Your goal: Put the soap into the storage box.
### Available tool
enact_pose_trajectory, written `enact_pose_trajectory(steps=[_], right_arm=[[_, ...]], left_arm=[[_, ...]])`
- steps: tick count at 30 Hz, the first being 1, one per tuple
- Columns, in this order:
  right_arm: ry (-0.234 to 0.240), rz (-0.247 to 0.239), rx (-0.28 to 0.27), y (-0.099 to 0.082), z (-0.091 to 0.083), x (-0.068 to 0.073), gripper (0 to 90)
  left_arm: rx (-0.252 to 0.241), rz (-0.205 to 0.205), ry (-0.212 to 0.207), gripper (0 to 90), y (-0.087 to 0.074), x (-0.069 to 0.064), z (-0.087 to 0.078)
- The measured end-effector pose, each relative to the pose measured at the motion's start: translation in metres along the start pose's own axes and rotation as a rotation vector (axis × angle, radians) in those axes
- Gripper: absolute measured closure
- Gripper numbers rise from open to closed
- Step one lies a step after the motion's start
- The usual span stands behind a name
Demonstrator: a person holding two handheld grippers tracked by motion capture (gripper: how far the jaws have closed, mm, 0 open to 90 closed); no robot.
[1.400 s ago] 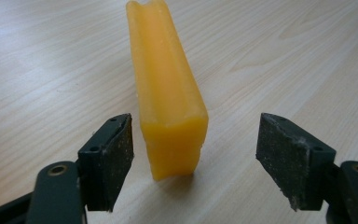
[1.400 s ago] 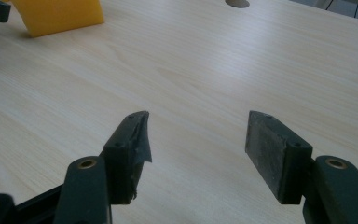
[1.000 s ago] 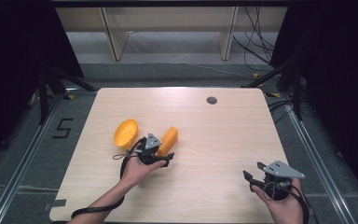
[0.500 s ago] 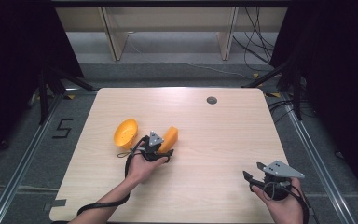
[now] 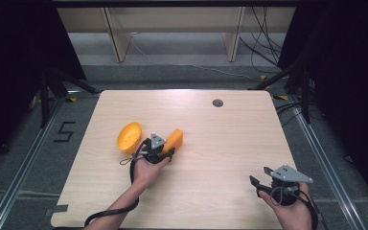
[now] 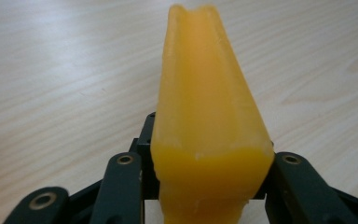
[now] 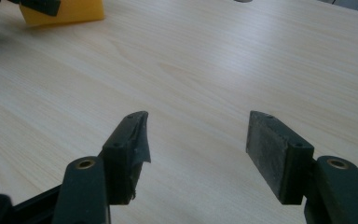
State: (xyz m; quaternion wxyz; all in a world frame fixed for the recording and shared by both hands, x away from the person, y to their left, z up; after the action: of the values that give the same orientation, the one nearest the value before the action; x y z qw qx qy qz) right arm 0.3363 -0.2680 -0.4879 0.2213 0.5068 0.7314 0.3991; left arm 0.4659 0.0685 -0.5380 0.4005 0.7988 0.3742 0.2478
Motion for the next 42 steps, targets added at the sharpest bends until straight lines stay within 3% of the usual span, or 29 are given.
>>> enact_pose_trajectory(steps=[2,5,6,9,11,13,15,21,23,28,29,30,34,35,37,38,42], right_arm=[[0.001,0.037,0.017,-0.002,-0.002,0.003,39.3],[0.009,0.01,0.007,-0.001,-0.001,0.001,39.3],[0.002,-0.003,-0.005,0.0,-0.001,-0.001,39.3],[-0.004,-0.006,-0.005,0.0,-0.001,-0.001,39.3],[0.004,0.036,0.015,-0.001,-0.002,0.003,39.3],[0.011,0.007,0.008,0.0,-0.001,0.001,39.3],[0.0,0.037,0.018,-0.002,-0.002,0.003,39.3],[0.0,0.019,0.006,-0.001,-0.001,0.001,39.3],[0.006,0.039,0.018,-0.002,-0.002,0.003,39.3],[-0.003,0.019,-0.002,0.0,-0.002,0.001,39.3],[0.005,0.041,0.005,-0.001,-0.002,0.003,39.3],[-0.001,0.024,-0.009,0.0,-0.001,0.002,39.3],[-0.003,0.02,-0.005,0.0,-0.002,0.001,39.3],[0.005,0.039,0.01,-0.001,-0.002,0.003,39.3],[0.004,0.028,0.007,-0.001,-0.002,0.003,39.3],[0.004,-0.006,-0.004,0.001,-0.001,0.0,39.3],[0.0,-0.009,-0.008,0.001,-0.002,0.0,39.3]], left_arm=[[-0.011,-0.003,0.014,60.2,0.002,-0.002,-0.003],[-0.031,0.003,0.018,60.3,0.0,-0.008,-0.005],[-0.021,0.022,0.021,60.3,-0.002,-0.009,-0.006],[-0.012,0.021,0.017,60.3,-0.005,-0.009,-0.006],[-0.014,0.01,0.016,60.3,-0.004,-0.01,-0.006],[-0.009,0.036,0.016,60.3,-0.004,-0.009,-0.007],[-0.032,0.014,0.019,60.4,-0.002,-0.01,-0.005],[-0.06,0.016,0.033,60.4,0.0,-0.008,-0.012],[-0.075,0.011,0.04,60.4,0.001,-0.008,-0.015],[-0.117,-0.021,0.048,60.4,0.005,-0.006,-0.026],[-0.126,-0.028,0.051,60.4,0.006,-0.006,-0.029],[-0.132,-0.027,0.053,60.4,0.006,-0.006,-0.031],[-0.167,-0.046,0.066,60.4,0.008,-0.005,-0.041],[-0.17,-0.047,0.07,60.4,0.008,-0.005,-0.044],[-0.187,-0.061,0.077,60.4,0.008,-0.004,-0.048],[-0.187,-0.056,0.078,60.3,0.008,-0.004,-0.05],[-0.202,-0.06,0.094,60.4,0.006,-0.004,-0.056]])
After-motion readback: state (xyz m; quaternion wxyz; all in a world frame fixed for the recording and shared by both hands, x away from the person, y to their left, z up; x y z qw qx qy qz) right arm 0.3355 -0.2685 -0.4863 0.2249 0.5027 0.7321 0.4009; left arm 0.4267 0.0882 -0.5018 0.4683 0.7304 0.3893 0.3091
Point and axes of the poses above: each handheld gripper's, and its own axes: z roughly forward along the jaws, y roughly out of its top, x roughly to its left, the point moved 6 cm from there along z, roughly forward along the jaws, and after that the axes turned 9 degrees about z, right-handed, at the moved point
